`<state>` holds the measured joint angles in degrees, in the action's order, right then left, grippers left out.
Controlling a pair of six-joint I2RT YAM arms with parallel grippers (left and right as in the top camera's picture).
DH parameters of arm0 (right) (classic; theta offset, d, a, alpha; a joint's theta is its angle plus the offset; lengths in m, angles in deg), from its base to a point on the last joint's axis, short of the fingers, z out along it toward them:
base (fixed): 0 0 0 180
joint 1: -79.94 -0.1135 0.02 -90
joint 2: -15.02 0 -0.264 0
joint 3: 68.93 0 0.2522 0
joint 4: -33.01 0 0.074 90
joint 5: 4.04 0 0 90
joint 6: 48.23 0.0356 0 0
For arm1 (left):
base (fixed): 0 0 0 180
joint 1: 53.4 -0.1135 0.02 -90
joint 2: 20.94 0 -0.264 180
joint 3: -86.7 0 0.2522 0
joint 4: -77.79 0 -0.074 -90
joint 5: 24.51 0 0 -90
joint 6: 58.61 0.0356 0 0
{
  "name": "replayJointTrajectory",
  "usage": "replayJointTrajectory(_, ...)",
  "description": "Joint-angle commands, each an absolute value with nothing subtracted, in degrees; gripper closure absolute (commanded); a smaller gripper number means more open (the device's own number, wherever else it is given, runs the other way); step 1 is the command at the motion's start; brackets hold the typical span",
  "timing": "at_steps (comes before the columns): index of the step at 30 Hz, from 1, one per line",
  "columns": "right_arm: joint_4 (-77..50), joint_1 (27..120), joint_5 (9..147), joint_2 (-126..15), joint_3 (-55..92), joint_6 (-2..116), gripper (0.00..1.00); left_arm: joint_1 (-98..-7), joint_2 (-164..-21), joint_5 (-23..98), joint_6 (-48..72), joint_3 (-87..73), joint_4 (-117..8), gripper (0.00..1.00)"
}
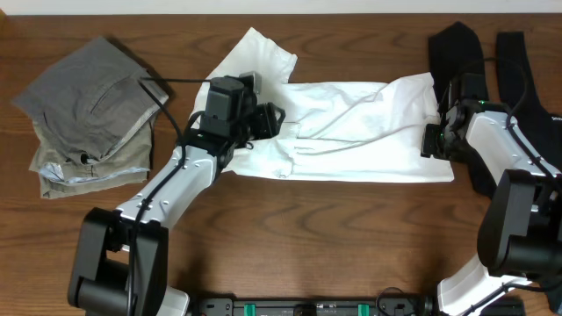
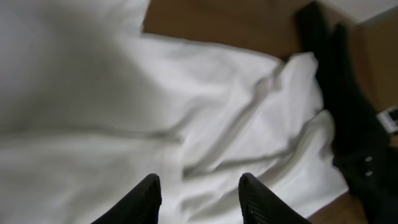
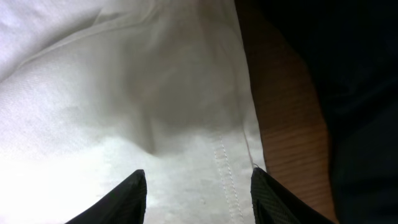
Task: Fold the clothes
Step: 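Grasp the shirt's lower left corner with the left gripper and lift it, then lower the left gripper and release the shirt corner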
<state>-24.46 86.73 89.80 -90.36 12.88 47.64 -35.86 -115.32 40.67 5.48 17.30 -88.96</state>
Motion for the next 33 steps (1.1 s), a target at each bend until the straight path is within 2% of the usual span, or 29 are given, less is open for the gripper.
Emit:
replayJointTrajectory(1,-24.5,87.0,90.0,-90.8,12.5,48.1,0.48,-38.6,-113.6,41.6,6.8,17.1,-84.4,0.57)
replayJointTrajectory(10,-24.5,87.0,90.0,-90.8,12.5,48.1,0.47,-48.2,-111.6,48.7,6.9,17.2,-60.0,0.61)
replayJointTrajectory(13,-24.5,87.0,90.0,-90.8,12.5,48.1,0.46,-50.1,-111.6,50.8,6.9,17.4,-55.6,0.61)
replayJointTrajectory(17,-24.5,87.0,90.0,-90.8,12.5,48.1,0.46,-51.6,-111.6,55.1,6.9,17.8,-55.0,0.6)
replayJointTrajectory(22,-24.6,87.0,90.0,-90.8,12.5,48.1,0.46,-51.7,-112.0,55.4,7.1,18.8,-56.0,0.54)
replayJointTrajectory(33,-24.9,87.0,90.0,-90.8,12.5,48.1,0.46,-51.7,-115.0,56.1,4.3,21.4,-59.5,0.52)
